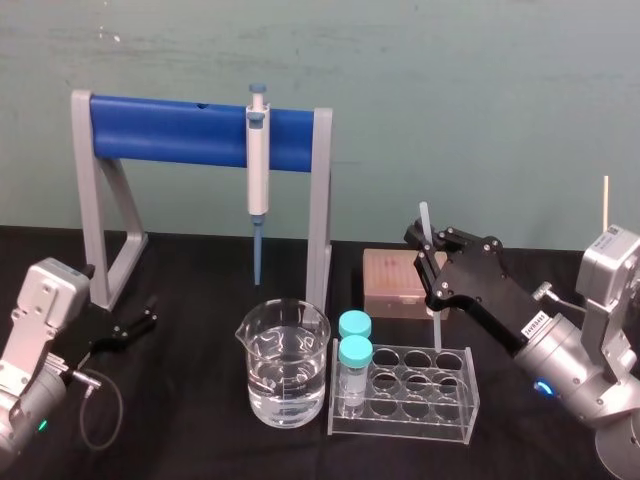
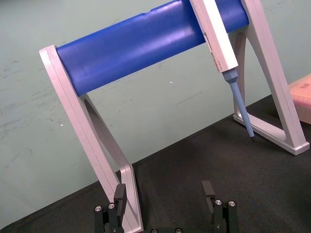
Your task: Pick up the stirring rod with one hand, then place it down.
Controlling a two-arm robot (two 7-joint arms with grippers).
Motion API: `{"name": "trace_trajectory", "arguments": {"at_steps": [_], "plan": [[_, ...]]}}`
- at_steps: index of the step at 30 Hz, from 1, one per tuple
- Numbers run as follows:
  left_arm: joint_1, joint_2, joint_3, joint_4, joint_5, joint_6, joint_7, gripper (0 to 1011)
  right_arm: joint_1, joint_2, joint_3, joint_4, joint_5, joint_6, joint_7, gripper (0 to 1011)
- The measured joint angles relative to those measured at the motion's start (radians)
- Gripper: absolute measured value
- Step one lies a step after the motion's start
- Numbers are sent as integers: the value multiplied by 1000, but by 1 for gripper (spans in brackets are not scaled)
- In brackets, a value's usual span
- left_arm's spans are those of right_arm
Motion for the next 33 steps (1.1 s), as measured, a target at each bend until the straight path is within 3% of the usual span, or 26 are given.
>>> {"name": "trace_trajectory", "arguments": {"at_steps": [33], "plan": [[0, 0, 0, 0, 0, 0, 0, 1000, -9, 8, 3, 11, -2, 58, -28, 70]]}}
